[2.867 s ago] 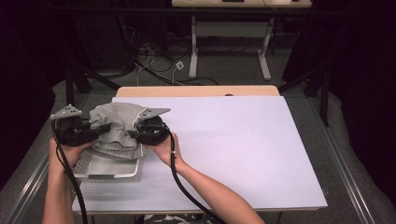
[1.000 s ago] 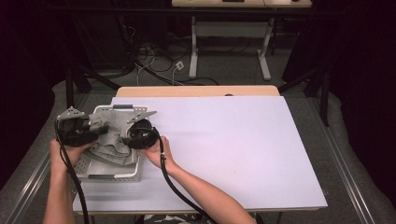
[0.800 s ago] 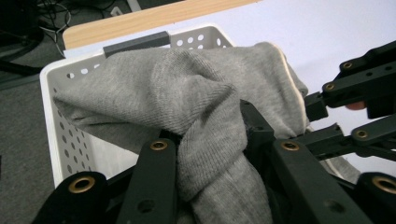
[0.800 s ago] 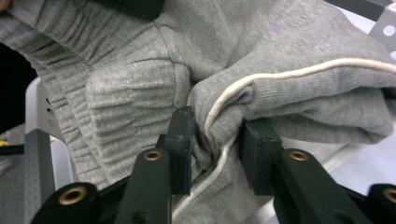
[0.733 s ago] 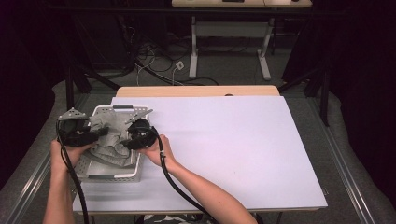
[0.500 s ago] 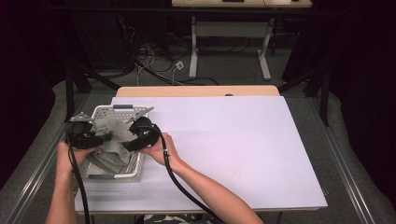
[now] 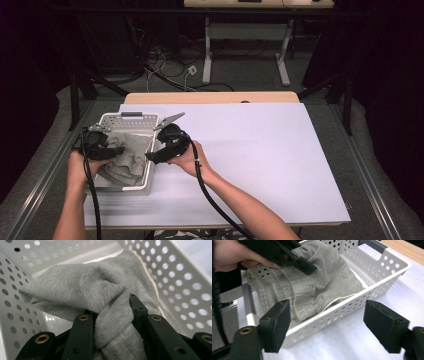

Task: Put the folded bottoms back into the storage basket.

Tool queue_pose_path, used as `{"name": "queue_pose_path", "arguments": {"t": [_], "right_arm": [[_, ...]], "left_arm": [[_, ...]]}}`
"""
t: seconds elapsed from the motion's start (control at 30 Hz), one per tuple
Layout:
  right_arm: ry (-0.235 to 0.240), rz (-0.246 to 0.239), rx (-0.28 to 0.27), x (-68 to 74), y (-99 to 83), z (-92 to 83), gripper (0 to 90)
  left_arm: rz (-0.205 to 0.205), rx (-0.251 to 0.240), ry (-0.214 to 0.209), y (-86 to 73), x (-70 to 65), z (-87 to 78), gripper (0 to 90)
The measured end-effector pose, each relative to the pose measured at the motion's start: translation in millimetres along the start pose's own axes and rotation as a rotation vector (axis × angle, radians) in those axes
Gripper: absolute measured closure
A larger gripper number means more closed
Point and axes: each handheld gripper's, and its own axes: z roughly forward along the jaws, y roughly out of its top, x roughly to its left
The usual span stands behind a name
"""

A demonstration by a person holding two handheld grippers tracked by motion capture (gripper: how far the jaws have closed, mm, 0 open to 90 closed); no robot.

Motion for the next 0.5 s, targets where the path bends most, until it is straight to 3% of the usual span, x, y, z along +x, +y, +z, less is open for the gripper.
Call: {"name": "queue_pose_path", "arguments": {"t": [0.3, 0.5], "right_arm": [[0.004, 0.009, 0.004, -14.5, -16.4, -26.3, 17.1], [-0.014, 0.009, 0.012, -24.7, -27.5, -43.7, 15.8]], "left_arm": [[0.029, 0.059, 0.063, 1.8, -4.9, 10.4, 66.6], [0.009, 0.057, 0.066, 0.2, -1.4, 11.1, 62.3]]}}
